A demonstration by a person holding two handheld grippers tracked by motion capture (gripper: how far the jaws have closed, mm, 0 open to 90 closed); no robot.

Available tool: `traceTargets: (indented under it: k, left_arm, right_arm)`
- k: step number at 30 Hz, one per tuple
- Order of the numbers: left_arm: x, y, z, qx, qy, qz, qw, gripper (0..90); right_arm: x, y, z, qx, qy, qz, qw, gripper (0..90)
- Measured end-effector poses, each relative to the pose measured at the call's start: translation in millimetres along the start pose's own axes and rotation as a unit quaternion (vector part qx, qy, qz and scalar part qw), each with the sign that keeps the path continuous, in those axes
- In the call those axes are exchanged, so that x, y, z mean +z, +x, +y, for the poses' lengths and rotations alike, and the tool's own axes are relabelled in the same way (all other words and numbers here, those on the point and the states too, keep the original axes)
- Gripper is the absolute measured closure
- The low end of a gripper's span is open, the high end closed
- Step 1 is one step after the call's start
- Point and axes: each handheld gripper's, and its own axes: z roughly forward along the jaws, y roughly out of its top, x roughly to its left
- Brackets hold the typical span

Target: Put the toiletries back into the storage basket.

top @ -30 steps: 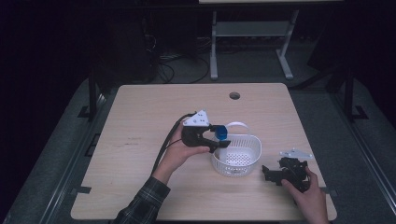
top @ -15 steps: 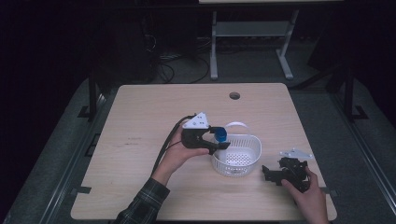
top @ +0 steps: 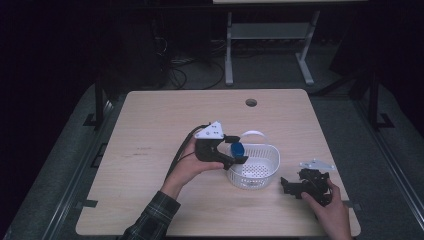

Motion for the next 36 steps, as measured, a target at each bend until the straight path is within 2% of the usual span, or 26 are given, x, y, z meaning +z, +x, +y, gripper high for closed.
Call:
traceTargets:
  k: [8,22,36]
  left_arm:
    - [-10.6,-1.9,4.2,-0.002,-0.004,-0.006,1.0,22.9]
    - [-37.4,-2.8,6.1,0.003,0.008,0.004,1.0,21.8]
    - [-64.4,0.0,-6.2,0.005,0.014,0.035,0.9993,21.8]
  right_arm:
    - [0.0,0.0,0.0,0.0,0.0,0.0,1.0,0.0]
    - [-0.1,0.1,-0.1,0.0,0.0,0.0,1.0,0.0]
    - [-0.6,0.0,-0.6,0.0,0.0,0.0,1.0,0.0]
